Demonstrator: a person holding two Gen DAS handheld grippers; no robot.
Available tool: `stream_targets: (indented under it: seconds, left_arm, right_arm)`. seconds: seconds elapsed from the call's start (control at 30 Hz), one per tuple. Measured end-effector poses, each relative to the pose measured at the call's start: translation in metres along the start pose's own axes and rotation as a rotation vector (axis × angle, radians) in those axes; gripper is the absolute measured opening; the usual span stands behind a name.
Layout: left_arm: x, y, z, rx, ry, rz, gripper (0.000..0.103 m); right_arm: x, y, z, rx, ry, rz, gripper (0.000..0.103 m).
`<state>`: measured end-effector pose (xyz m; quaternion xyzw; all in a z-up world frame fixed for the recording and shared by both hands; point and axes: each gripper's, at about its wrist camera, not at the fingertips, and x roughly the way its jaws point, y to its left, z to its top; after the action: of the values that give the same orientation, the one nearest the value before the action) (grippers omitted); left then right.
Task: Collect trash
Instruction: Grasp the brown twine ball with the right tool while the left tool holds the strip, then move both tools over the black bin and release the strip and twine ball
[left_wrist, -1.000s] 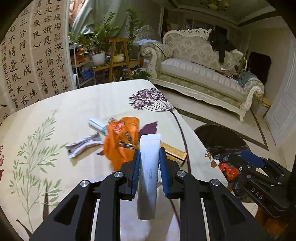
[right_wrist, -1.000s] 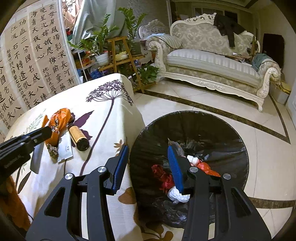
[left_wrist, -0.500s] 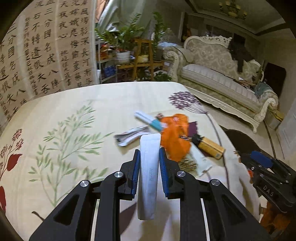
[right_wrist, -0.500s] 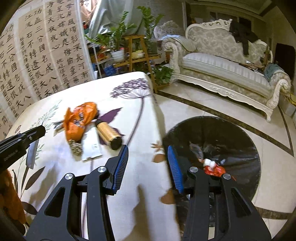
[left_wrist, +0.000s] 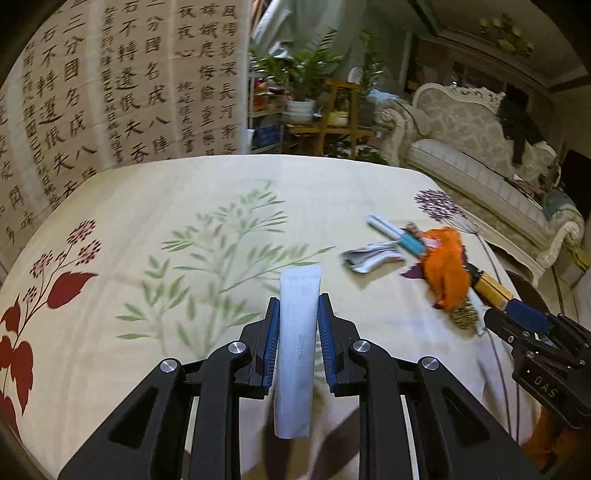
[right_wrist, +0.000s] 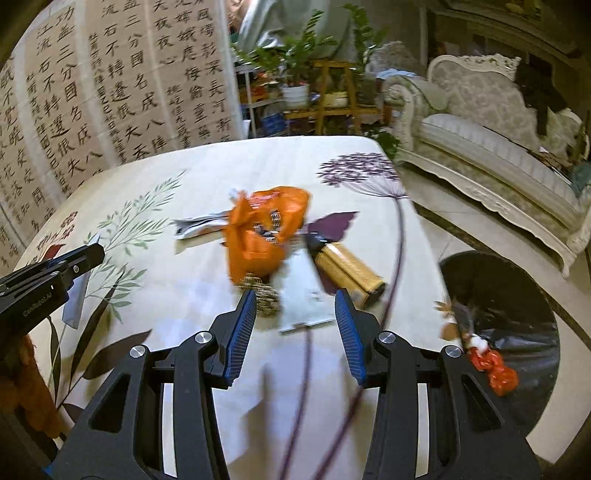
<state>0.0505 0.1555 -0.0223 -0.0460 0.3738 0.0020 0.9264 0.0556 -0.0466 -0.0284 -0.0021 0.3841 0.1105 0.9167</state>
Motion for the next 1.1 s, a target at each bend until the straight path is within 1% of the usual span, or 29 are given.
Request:
stream_targets:
  seconds: [0.1, 0.23, 0.27, 0.33, 0.47, 0.53, 0.7, 0.83, 1.1]
  left_arm:
    - [0.001, 0.009, -0.001, -0.016, 0.001, 0.008, 0.022]
    - [0.002, 0.017, -0.002, -0.029, 0.0, 0.023, 0.022]
    - [0.003, 0.019, -0.002, -0.032, 0.0, 0.027, 0.022]
    - [0.004, 0.023, -0.003, -0.04, 0.005, 0.026, 0.022]
    - [0.006, 0.025, -0.005, -0.045, 0.014, 0.018, 0.022]
    - [0.006, 0.024, -0.005, -0.046, 0.014, 0.013, 0.022]
    - [0.003, 0.017, -0.007, -0.038, 0.01, -0.003, 0.022]
    - [-0.001, 0.006, -0.01, -0.031, 0.005, -0.03, 0.022]
    - [-0.007, -0.04, -0.014, 0.029, 0.002, -0.111, 0.022]
  right_arm:
    - [0.007, 0.008, 0.001, -0.014, 0.022, 0.013, 0.043]
    - [0.014, 0.017, 0.001, -0.041, 0.041, 0.008, 0.04]
    - [0.017, 0.018, 0.001, -0.048, 0.048, 0.005, 0.033]
    - [0.021, 0.021, 0.0, -0.055, 0.066, 0.001, 0.027]
    - [0.02, 0.023, -0.002, -0.07, 0.067, -0.009, 0.019]
    - [0.018, 0.023, -0.002, -0.073, 0.067, -0.009, 0.016]
    - [0.007, 0.02, -0.006, -0.068, 0.053, -0.014, 0.016]
    - [-0.007, 0.011, -0.01, -0.049, 0.029, -0.023, 0.016]
    - [-0.034, -0.034, -0.02, 0.033, -0.006, -0.104, 0.016]
